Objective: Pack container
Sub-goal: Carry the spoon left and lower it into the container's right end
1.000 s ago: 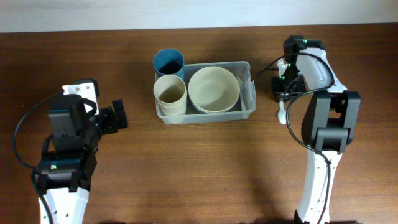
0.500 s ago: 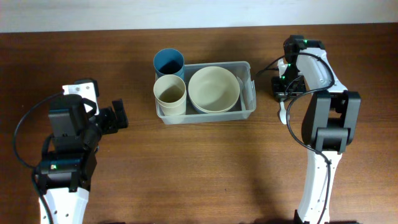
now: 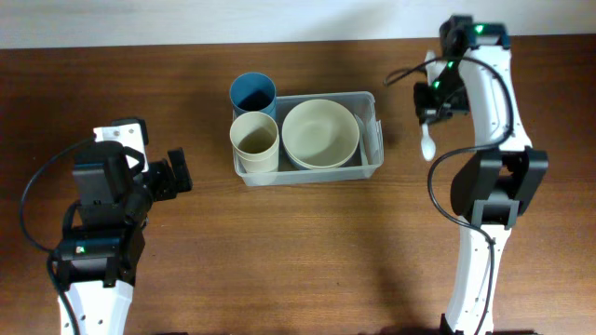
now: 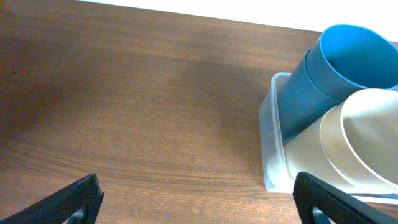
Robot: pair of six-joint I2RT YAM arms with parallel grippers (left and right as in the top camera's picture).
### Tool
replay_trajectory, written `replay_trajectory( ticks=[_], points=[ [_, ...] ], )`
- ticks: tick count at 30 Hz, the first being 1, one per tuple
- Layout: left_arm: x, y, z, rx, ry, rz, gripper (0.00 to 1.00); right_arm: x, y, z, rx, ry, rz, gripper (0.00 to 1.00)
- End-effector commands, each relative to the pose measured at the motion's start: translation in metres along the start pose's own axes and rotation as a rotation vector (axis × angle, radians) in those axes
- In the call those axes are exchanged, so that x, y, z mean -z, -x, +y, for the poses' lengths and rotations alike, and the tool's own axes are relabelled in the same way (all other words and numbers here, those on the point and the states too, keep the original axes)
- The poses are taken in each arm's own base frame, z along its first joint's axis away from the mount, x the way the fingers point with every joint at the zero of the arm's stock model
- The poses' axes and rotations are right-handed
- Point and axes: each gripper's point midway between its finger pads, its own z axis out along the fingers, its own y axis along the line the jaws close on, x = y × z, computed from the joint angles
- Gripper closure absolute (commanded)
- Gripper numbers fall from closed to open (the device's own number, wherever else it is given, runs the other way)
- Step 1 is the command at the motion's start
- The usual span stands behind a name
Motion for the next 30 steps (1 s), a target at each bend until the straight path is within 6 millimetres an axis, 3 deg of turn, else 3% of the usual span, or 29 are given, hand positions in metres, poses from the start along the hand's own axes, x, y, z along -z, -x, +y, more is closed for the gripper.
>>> replay_trajectory(
  ticks=[1,6,8,11,18,26,30],
  points=[
    [-0.002,-0.002,0.000,-0.016,-0.009,0.006,0.00,0.037,0.007,0.040,0.048,0.121,-0.087,0.96],
    [-0.002,-0.002,0.000,-0.016,-0.009,0.006,0.00,0.062,0.009,0.085,0.130,0.201,-0.157,0.96],
    [-0.002,-0.002,0.000,-0.016,-0.009,0.006,0.00,0.060,0.005,0.105,0.172,0.205,-0.148,0.96],
    [-0.002,-0.002,0.000,-0.016,-0.009,0.007,0.00,0.056,0.000,0.119,0.205,0.195,-0.136,0.96],
    [-0.002,-0.002,0.000,-0.016,-0.009,0.007,0.00,0.053,-0.004,0.132,0.234,0.187,-0.127,0.96],
    [-0.002,-0.002,0.000,-0.016,-0.009,0.007,0.00,0.052,-0.003,0.129,0.232,0.168,-0.129,0.96],
    [-0.002,-0.002,0.000,-0.016,-0.009,0.006,0.00,0.051,-0.004,0.131,0.229,0.169,-0.123,0.91]
  ],
)
